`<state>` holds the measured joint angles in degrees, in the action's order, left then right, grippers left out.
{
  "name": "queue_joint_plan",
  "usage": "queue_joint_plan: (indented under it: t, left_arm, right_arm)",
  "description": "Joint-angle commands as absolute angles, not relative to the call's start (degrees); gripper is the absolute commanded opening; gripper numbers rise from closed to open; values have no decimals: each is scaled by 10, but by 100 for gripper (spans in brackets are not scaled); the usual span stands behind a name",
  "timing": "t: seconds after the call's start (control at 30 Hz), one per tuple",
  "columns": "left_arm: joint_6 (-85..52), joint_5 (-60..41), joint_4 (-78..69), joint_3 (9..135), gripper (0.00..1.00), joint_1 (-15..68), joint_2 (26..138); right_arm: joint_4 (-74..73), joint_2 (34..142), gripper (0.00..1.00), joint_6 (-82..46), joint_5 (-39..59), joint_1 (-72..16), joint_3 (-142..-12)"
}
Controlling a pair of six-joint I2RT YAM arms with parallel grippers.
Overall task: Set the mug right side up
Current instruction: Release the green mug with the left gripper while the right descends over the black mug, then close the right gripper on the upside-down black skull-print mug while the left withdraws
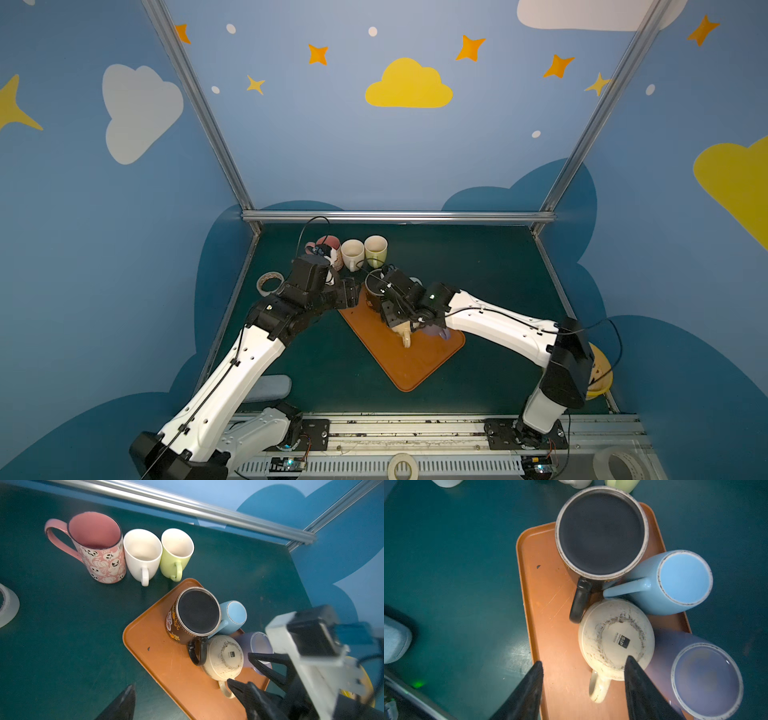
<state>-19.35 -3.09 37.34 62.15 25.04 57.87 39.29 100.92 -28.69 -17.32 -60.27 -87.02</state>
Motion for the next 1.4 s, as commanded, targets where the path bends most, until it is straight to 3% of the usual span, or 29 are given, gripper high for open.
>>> queue_joint_plan:
  t: [0.0, 0.17, 0.63, 0.87, 1.37]
  left_arm:
    - [-205, -18, 361, 592, 88, 247, 528]
    - [-218, -10, 352, 530, 100, 242, 450]
    - [-259, 32, 354, 459, 100, 239, 353]
    - [-293, 70, 371, 455, 100, 238, 354]
    - [-297, 47, 373, 452, 100, 222, 342]
  right_arm:
    - [420, 1038, 57, -319, -207, -607, -901]
    - [421, 1081, 57, -338, -215, -609, -927]
    - [412, 1162, 56, -365, -221, -609, -966]
    - [411, 1196, 55, -364, -220, -607, -995]
    - [423, 1245, 50, -385, -251, -600, -1026]
